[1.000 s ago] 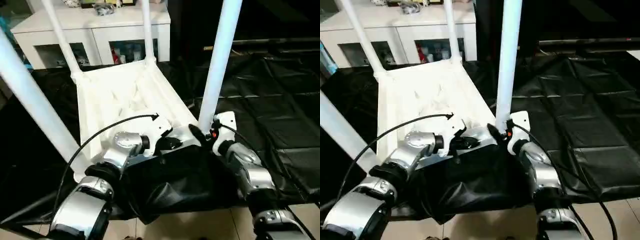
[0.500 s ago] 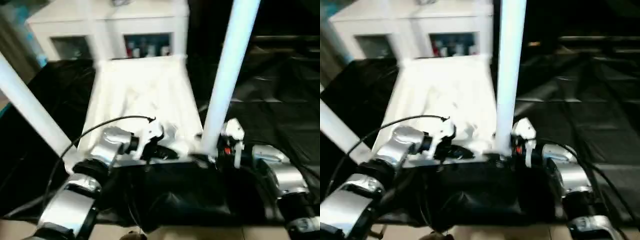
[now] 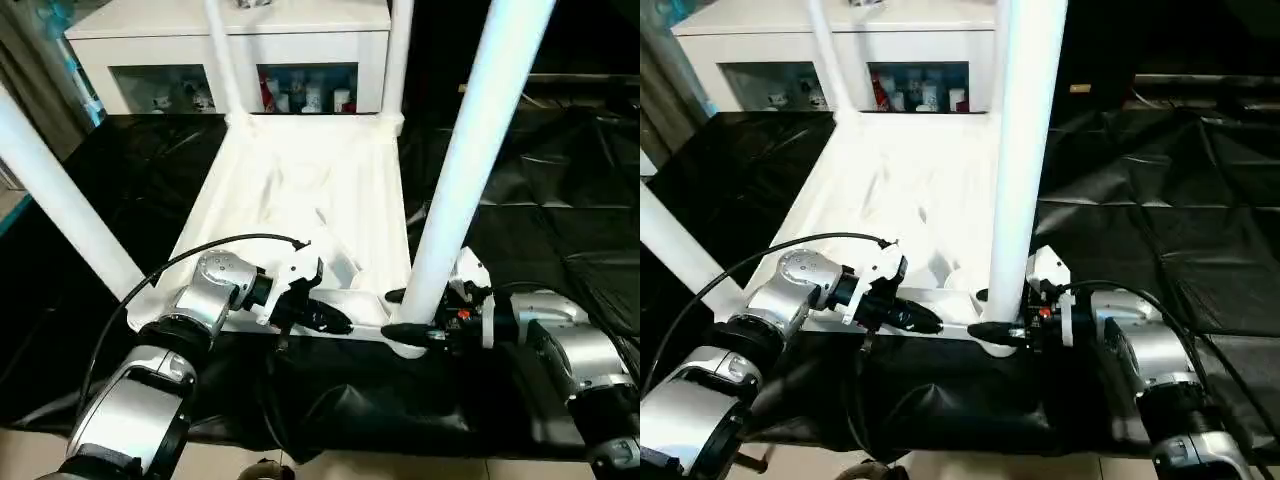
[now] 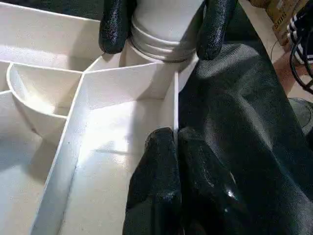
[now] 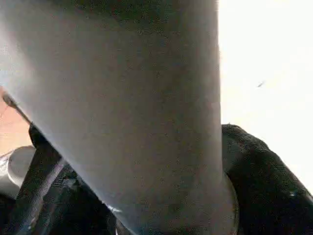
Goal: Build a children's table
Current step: Rotate leg to tighten
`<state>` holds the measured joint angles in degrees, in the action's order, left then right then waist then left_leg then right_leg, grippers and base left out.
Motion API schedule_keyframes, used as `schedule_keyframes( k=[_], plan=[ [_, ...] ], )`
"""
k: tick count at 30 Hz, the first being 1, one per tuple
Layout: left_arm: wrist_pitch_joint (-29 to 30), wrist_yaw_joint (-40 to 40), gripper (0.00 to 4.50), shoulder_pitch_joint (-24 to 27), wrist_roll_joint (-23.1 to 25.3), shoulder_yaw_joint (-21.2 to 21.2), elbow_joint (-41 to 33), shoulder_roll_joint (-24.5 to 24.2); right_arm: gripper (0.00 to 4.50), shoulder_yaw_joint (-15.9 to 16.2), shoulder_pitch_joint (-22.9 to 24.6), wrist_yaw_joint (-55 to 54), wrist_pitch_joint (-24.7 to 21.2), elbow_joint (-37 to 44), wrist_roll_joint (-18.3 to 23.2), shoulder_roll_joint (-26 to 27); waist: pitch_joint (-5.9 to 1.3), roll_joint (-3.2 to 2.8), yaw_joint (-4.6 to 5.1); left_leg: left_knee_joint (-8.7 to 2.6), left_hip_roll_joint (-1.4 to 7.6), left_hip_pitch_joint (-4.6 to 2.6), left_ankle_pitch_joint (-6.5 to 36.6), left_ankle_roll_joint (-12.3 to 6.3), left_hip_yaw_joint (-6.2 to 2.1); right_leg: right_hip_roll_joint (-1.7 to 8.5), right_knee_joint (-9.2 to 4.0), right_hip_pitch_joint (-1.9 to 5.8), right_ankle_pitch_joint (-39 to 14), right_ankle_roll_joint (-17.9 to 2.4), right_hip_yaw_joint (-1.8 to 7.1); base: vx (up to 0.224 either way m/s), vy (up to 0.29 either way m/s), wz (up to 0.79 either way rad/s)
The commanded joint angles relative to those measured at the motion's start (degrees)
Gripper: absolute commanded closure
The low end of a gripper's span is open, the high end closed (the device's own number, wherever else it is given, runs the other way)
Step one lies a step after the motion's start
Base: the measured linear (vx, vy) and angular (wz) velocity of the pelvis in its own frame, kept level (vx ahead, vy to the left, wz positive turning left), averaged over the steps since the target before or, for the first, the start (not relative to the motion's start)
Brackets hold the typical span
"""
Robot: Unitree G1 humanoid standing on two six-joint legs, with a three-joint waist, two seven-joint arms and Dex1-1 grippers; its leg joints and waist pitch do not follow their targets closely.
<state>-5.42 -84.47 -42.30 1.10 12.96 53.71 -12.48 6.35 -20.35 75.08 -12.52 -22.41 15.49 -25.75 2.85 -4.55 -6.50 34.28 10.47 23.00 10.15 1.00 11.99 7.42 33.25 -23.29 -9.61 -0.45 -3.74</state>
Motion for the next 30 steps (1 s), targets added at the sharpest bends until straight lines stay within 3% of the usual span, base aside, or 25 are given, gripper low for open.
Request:
schedule_keyframes(
  k=[1,3,4,6,7,9,10,11,13,14,17,19,23,24,26,30],
  plan=[
    [-1.0,2.9,4.5,-0.7,-0.7,-0.7,-1.0,0.9,1.75,0.7,1.2,-2.9,-0.8,0.6,0.4,2.1,-4.33,1.14,0.05,-4.23,2.86,-1.75,10.4,-5.27,-1.24,1.88,-2.63,2.44,-9.8,-13.7,1.4,0.0,0.0,0.0],
    [-1.5,5.8,4.5,-1.1,-0.3,-1.0,-0.3,1.4,1.76,0.2,1.5,-6.2,0.2,-0.3,-0.3,3.5,-4.28,1.25,0.27,-4.33,2.84,-1.66,10.9,-4.92,-1.23,1.81,-2.69,2.36,-9.8,-13.6,1.35,0.0,0.0,0.0],
    [-1.7,11.4,4.5,-1.9,0.5,-1.7,0.9,2.7,1.76,-0.5,1.8,-12.5,2.1,-2.4,-2.1,6.2,-4.23,1.21,0.32,-4.44,2.8,-1.73,12.1,-4.23,-1.28,1.82,-2.89,2.43,-11.2,-13.2,1.29,0.0,0.0,0.0],
    [-1.8,13.3,4.5,-2.1,0.7,-1.9,1.3,3.1,1.77,-0.7,1.9,-14.6,2.7,-3.1,-2.7,7.1,-3.88,1.22,0.75,-4.93,2.69,-1.89,15.8,-2.02,-1.35,1.85,-3.6,2.22,-16.4,-12.0,1.27,0.0,0.0,0.0],
    [-1.4,18.0,4.5,-2.5,1.2,-2.3,2.2,4.9,1.78,-1.6,1.2,-23.5,3.2,-6.3,-5.0,10.4,-3.91,0.96,0.86,-5.0,2.7,-2.04,16.8,-1.37,-1.41,1.91,-3.69,2.18,-17.6,-11.6,1.28,0.0,0.0,0.0],
    [-0.9,21.2,4.5,-2.6,1.3,-2.6,2.3,6.7,1.78,-2.5,0.4,-30.6,2.9,-8.7,-6.4,13.2,-3.38,1.03,1.93,-5.52,2.51,-2.06,20.6,0.69,-1.69,1.89,-4.23,1.92,-22.2,-10.3,1.23,0.0,0.0,0.0],
    [-0.8,22.1,4.5,-2.6,1.2,-2.7,2.2,7.4,1.78,-2.9,0.2,-33.0,2.7,-9.3,-6.7,14.3,-3.19,1.24,2.58,-5.7,2.29,-2.29,24.0,1.81,-1.98,1.89,-4.76,2.05,-27.0,-8.6,0.98,0.0,0.0,0.0],
    [-0.5,23.3,4.5,-2.6,1.2,-2.7,2.1,8.2,1.79,-3.4,-0.2,-35.2,2.4,-9.9,-6.8,15.4,-3.11,0.93,2.87,-5.74,2.17,-2.71,25.9,2.22,-2.14,1.97,-5.24,1.84,-30.2,-7.3,0.99,0.0,0.0,0.0],
    [0.0,25.7,4.5,-2.0,1.6,-2.1,1.6,10.6,1.79,-4.3,-1.9,-41.1,2.3,-12.3,-7.4,18.4,-3.04,0.98,3.73,-5.73,2.05,-2.96,27.9,2.48,-2.21,1.78,-5.74,1.35,-31.9,-6.5,1.05,0.0,0.0,0.0],
    [0.2,26.6,4.5,-1.7,1.7,-1.8,1.4,11.7,1.79,-4.3,-2.7,-42.7,2.6,-13.1,-7.7,19.4,-3.09,0.5,4.08,-5.74,1.97,-2.94,28.4,2.52,-2.42,1.85,-5.8,1.45,-32.5,-6.1,0.95,0.0,0.0,0.0],
    [0.3,27.9,4.5,-1.4,1.8,-1.4,1.4,13.4,1.79,-4.1,-4.2,-44.0,4.0,-14.6,-8.0,21.3,-3.07,0.69,4.93,-5.77,1.8,-2.83,29.5,1.87,-2.56,1.63,-6.18,1.31,-33.1,-5.3,0.8,0.0,0.0,0.0],
    [0.1,28.5,4.5,-1.1,2.1,-1.0,1.3,14.3,1.24,-4.3,-5.3,-43.3,4.5,-14.8,-7.0,22.8,-3.18,0.97,5.05,-5.71,1.77,-2.81,29.3,1.15,-2.52,1.63,-6.23,1.27,-32.6,-5.5,0.84,0.0,0.0,0.0],
    [0.1,28.5,4.5,-1.0,2.3,-1.1,1.2,14.2,0.95,-3.3,-5.6,-40.3,4.6,-13.9,-6.4,23.0,-3.2,1.06,4.91,-6.02,2.02,-2.5,27.8,0.45,-2.47,1.61,-6.0,1.41,-30.5,-6.3,1.0,0.0,0.0,0.0],
    [0.0,28.2,4.5,-1.1,2.4,-1.2,1.2,13.7,0.66,-2.7,-5.3,-38.9,4.9,-13.3,-6.6,22.4,-3.25,1.09,4.93,-6.03,2.0,-2.48,27.8,0.48,-2.47,1.6,-5.96,1.46,-30.2,-6.3,1.02,0.0,0.0,0.0],
    [-0.7,25.4,4.5,-1.0,2.1,-1.1,0.8,11.7,0.62,-0.7,-4.2,-32.1,5.3,-10.7,-6.1,19.3,-3.32,1.56,4.7,-5.98,2.06,-2.46,27.2,-0.03,-2.36,1.72,-5.9,1.55,-29.8,-6.5,1.12,0.0,0.0,0.0],
    [-1.9,20.6,4.5,-0.7,1.6,-0.8,0.4,9.1,0.62,0.6,-2.7,-22.3,5.2,-7.4,-4.9,14.5,-3.53,1.56,3.97,-5.94,2.28,-1.99,23.4,-1.61,-2.03,1.68,-5.37,2.15,-24.6,-8.0,1.34,0.0,0.0,0.0]
  ],
)
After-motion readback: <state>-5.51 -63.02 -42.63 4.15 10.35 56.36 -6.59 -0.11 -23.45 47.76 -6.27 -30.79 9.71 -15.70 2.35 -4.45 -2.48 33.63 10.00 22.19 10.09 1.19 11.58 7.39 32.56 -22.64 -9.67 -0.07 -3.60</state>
